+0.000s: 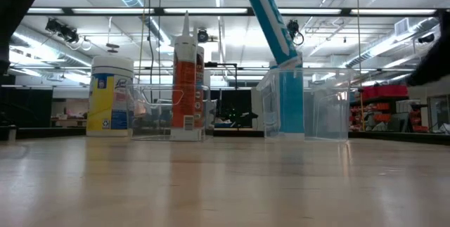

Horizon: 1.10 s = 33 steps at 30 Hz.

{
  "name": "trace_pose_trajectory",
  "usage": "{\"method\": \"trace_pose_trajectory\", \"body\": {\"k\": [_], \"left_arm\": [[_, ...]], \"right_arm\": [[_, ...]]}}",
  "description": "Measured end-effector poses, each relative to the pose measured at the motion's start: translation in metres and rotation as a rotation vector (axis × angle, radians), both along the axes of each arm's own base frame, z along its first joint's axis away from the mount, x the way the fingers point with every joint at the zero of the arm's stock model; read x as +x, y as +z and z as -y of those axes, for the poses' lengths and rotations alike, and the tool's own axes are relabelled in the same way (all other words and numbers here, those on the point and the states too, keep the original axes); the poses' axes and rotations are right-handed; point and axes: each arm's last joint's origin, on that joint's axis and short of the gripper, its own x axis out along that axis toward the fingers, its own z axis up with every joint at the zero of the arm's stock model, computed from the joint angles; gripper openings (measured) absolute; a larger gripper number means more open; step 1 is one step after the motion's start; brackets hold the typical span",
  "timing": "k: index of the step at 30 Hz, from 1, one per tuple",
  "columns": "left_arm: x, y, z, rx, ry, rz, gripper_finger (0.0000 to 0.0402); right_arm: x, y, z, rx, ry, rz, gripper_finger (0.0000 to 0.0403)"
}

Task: Pick & place silicon tubes, Sealant and Lysol wipes
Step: Put the blue sealant into the right transparent bin

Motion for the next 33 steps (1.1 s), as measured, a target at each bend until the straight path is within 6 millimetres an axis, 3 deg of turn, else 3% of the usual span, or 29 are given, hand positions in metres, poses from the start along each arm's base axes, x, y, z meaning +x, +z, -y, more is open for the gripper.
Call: {"method": "trace_pose_trajectory", "body": {"k": [9, 16, 19, 25, 33], "left_arm": [[-0.010, 0.023, 0.032, -0.007, -0.076, 0.035, 0.0228], [-0.025, 0.022, 0.065, -0.051, -0.127, -0.082, 0.0228], [-0.033, 0.015, 0.081, -0.100, -0.128, -0.190, 0.0228], [-0.022, 0.002, 0.118, -0.128, -0.186, -0.226, 0.0227], [0.014, -0.046, 0.171, -0.108, -0.278, -0.319, 0.0227]], "right_arm": [[0.001, 0.007, 0.005, -0.147, 0.036, 0.097, 0.0240], [0.001, 0.006, 0.006, -0.142, 0.034, 0.075, 0.0240], [-0.001, 0.005, 0.005, -0.107, 0.035, 0.030, 0.0240], [-0.001, 0.004, 0.004, -0.086, 0.035, 0.006, 0.0240], [-0.003, 0.004, 0.003, -0.063, 0.040, -0.021, 0.0240]]}}
